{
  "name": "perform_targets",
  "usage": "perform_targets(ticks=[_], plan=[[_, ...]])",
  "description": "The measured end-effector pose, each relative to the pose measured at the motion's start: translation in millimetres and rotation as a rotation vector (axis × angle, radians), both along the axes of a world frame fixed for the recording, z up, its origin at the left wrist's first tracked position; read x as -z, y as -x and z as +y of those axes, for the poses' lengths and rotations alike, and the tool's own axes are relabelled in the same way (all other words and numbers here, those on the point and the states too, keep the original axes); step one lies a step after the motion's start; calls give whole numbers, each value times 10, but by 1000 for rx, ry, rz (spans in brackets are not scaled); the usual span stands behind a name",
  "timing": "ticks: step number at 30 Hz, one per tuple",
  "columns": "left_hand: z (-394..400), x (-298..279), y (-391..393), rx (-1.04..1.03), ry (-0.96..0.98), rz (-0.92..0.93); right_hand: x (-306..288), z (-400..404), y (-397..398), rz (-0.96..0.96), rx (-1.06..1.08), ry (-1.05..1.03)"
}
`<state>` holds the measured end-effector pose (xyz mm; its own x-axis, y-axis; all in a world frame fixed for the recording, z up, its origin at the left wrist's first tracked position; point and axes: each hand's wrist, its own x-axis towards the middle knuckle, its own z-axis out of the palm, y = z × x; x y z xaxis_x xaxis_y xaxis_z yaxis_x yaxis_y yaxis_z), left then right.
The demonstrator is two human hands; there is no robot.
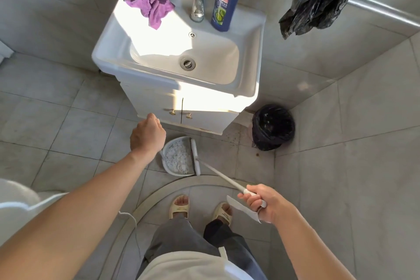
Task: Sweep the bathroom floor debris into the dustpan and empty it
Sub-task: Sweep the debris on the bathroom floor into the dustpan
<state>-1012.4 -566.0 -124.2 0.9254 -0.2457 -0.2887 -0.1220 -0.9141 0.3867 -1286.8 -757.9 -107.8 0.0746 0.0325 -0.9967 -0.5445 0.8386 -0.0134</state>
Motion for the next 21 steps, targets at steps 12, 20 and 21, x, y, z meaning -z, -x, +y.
perform_targets(ticks=[12, 20, 21], plan=[[-40, 23, -39, 17, 2, -9, -98, 159, 97, 44, -78, 108], [-73, 41, 76, 35, 11, -40, 22, 150, 210, -16, 149, -16], [-80, 44, 89, 40, 15, -41, 14, 88, 327, -36, 197, -32]])
